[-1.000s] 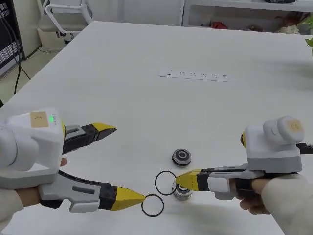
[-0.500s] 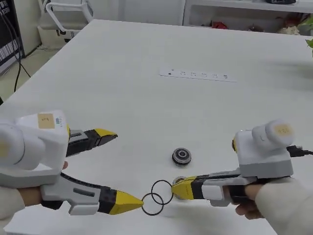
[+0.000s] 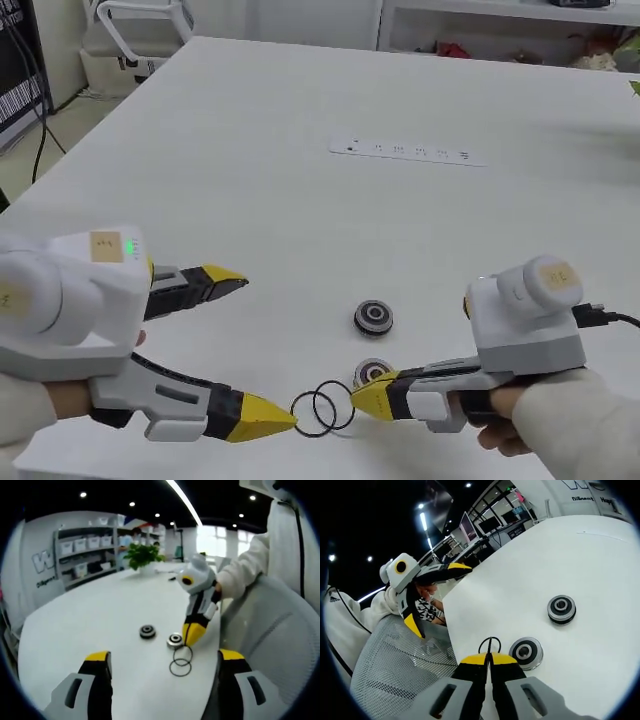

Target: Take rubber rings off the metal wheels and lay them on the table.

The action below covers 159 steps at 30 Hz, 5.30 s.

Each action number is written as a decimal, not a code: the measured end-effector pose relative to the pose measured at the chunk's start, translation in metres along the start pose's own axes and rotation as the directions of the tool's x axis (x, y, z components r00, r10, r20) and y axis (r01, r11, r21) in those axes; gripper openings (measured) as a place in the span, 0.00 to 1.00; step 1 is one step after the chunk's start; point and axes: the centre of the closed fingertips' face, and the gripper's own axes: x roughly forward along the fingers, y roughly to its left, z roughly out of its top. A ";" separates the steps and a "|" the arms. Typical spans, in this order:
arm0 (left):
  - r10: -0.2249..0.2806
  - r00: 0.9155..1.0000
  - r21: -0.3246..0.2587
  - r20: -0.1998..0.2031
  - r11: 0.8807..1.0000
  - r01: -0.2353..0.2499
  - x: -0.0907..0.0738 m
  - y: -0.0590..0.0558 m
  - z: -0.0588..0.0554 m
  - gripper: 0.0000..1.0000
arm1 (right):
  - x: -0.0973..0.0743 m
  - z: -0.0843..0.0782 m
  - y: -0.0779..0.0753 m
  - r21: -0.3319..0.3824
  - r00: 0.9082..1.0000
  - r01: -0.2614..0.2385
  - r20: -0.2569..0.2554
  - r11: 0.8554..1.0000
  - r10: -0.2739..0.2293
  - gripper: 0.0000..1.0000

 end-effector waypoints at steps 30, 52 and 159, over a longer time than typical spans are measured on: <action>0.000 1.000 -0.014 -0.002 1.000 0.000 -0.001 0.000 -0.001 0.86 | -0.011 0.002 -0.016 -0.001 0.998 0.056 0.004 0.998 -0.056 0.07; 0.001 0.996 -0.067 0.094 0.998 0.005 -0.007 0.002 0.025 0.85 | -0.041 0.036 -0.031 -0.018 0.982 0.134 0.139 0.991 -0.130 0.09; -0.068 0.997 0.084 -0.047 0.994 0.072 0.147 0.042 -0.001 0.23 | -0.013 0.048 -0.095 -0.398 0.977 0.208 0.124 0.894 -0.172 0.27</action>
